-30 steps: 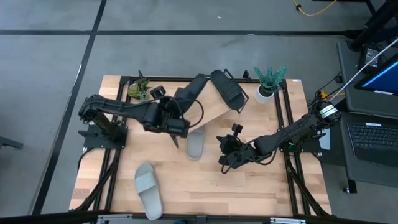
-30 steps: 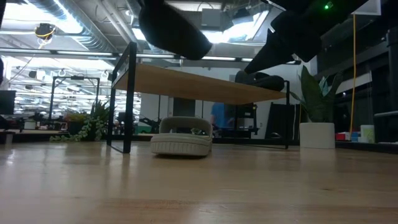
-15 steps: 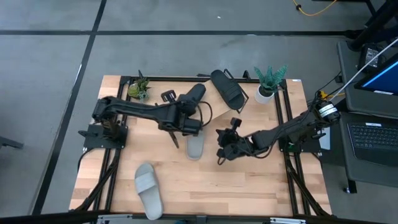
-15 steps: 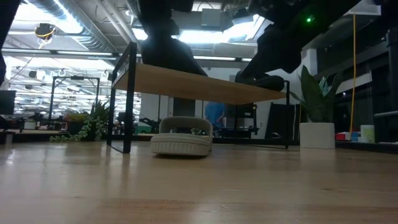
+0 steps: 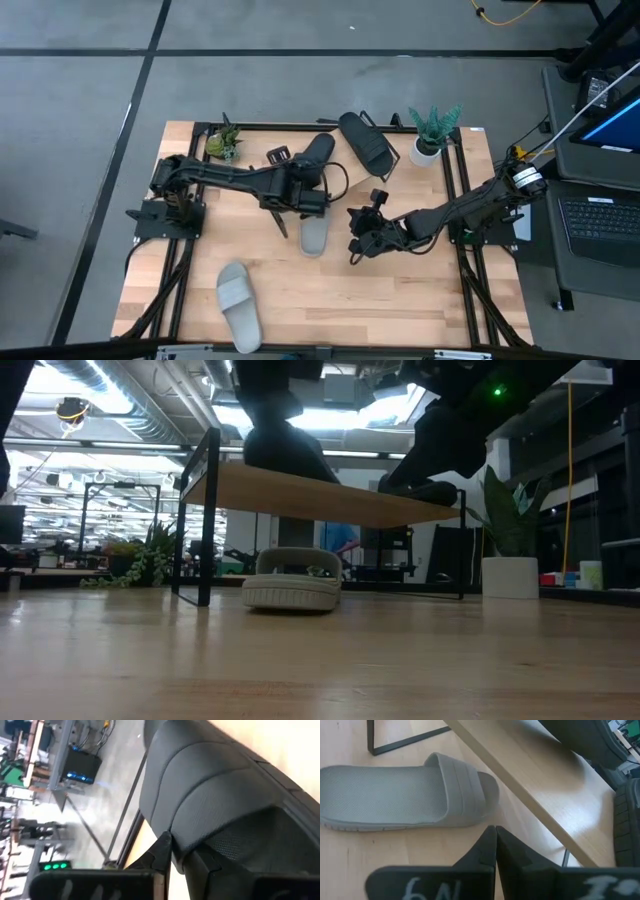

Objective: Pick and place slides into the shelf
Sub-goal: Put the black slipper on the shelf

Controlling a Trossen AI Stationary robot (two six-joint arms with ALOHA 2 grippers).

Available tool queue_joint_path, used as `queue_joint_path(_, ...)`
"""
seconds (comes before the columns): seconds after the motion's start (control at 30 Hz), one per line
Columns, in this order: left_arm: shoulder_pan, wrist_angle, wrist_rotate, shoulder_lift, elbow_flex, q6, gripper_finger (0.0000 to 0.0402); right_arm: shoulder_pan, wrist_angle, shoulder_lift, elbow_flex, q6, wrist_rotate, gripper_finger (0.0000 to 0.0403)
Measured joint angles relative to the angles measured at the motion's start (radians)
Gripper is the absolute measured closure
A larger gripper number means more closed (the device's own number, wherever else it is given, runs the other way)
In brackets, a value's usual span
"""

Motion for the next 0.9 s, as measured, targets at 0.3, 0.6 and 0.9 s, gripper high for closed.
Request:
queue_joint_path(0.3,0.000,0.135,0.061,0.000,0.000,0.114,0.0368,0.000,-0.004,0.000,0.000,0.000,-0.001,0.0396)
queue_joint_path(0.6,0.003,0.294,0.065,0.000,0.000,0.226,0.0363,0.000,-0.008,0.000,0.000,0.000,-0.001,0.0396)
queue_joint_path(0.9,0.003,0.338,0.065,0.000,0.000,0.273,0.0368,0.000,-0.014,0.000,0.000,0.001,-0.002,0.0396)
